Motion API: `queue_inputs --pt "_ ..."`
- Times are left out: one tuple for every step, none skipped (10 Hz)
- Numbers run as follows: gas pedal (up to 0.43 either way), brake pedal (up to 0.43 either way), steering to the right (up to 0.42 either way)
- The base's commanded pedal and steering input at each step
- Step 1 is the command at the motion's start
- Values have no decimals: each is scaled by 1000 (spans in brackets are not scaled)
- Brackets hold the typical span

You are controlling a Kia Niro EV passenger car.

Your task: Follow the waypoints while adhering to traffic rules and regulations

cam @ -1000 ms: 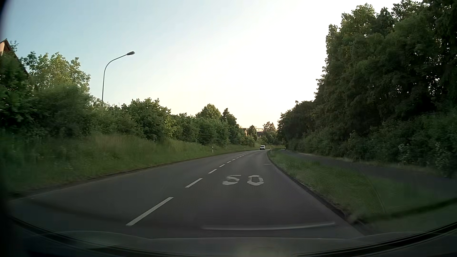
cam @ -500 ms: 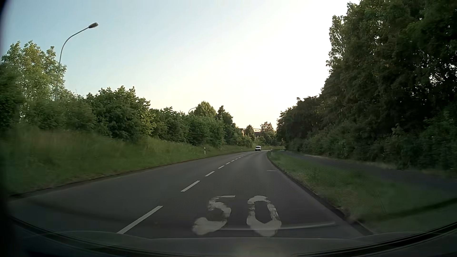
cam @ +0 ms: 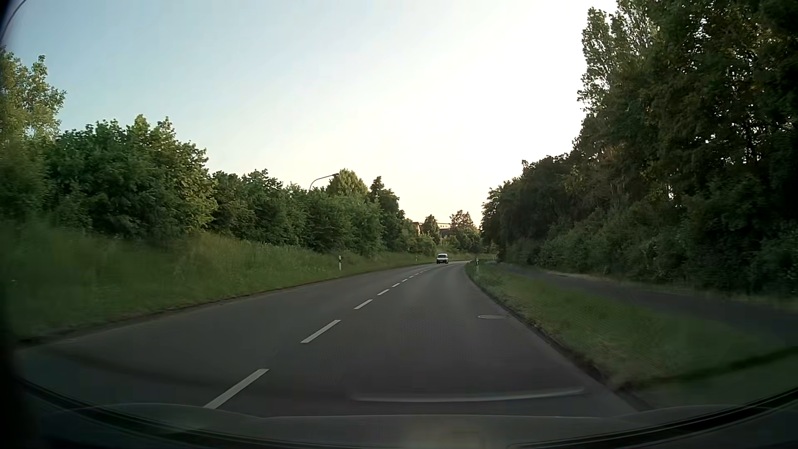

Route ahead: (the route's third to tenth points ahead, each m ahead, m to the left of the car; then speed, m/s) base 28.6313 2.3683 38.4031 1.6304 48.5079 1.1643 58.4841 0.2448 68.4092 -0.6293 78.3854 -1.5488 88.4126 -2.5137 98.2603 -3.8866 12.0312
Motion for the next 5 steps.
queue_inputs --pt "39 30 7" --pt "39 30 7" --pt "39 24 7" --pt "39 30 7" --pt "39 30 7"
